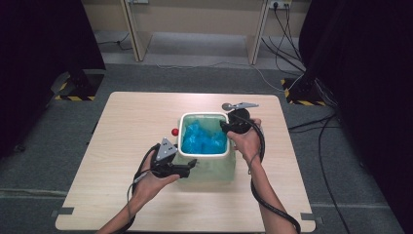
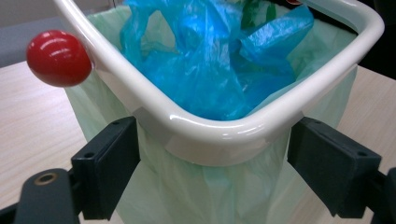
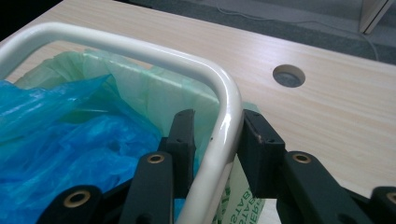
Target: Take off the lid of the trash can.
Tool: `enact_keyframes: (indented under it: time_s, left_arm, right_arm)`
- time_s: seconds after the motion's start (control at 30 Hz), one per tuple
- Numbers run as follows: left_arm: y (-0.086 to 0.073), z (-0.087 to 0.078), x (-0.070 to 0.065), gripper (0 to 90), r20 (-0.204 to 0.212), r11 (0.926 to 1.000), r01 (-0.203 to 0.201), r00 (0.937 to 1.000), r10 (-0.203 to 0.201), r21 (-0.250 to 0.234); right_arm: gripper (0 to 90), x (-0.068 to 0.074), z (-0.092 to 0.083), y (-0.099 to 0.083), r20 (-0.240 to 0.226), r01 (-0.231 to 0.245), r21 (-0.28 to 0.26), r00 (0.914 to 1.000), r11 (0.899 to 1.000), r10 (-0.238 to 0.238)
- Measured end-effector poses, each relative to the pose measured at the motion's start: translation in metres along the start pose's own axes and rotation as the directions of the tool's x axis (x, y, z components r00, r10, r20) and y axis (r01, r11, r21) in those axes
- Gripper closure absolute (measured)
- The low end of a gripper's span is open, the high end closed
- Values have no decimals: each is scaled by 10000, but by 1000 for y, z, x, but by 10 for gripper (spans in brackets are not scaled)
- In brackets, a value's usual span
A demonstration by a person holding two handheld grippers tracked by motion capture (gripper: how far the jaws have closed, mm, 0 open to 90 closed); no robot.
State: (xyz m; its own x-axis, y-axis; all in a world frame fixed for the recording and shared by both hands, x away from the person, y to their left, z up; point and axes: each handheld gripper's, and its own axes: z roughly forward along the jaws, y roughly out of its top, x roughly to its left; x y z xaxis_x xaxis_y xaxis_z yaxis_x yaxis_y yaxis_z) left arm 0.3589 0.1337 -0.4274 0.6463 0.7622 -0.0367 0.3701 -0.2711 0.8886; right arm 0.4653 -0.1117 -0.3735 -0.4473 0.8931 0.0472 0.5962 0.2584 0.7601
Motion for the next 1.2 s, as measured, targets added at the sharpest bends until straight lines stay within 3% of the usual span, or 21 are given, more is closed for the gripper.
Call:
enact_keyframes:
  time_s: [0.27, 0.43, 0.53, 0.57, 0.67, 0.77, 1.2]
  left_arm:
    - [8, -8, 0, 175, -175, 9988, 63, 9998, -71, -482]
    - [10, -13, 1, 176, -161, 9979, 205, 9996, -215, -607]
    - [9, -12, -2, 177, -67, 9981, 189, 9998, -193, -587]
    - [9, -12, -3, 177, -3, 9982, 190, 9998, -191, -574]
    - [10, -11, -5, 187, 176, 9977, 313, 9994, -303, -594]
    - [10, -11, -6, 176, 180, 9980, 255, 9995, -245, -574]
    - [7, -12, -4, 178, 118, 9988, 136, 9998, -130, -474]
  right_arm:
    - [681, 7, -6, 8, -200, -146, -207, 9997, 9997, 141]
    - [699, 1, -7, 11, -429, -831, -432, 9958, 9956, 813]
    - [796, -5, -9, 11, -718, -1333, -669, 9891, 9888, 1285]
    - [781, -7, -9, 11, -866, -1426, -717, 9869, 9872, 1363]
    - [792, -10, -11, 10, -680, -1361, -686, 9890, 9883, 1314]
    - [804, -15, -13, 9, -830, -1621, -749, 9843, 9839, 1558]
    - [793, -34, -26, 11, -462, -1675, -868, 9854, 9821, 1640]
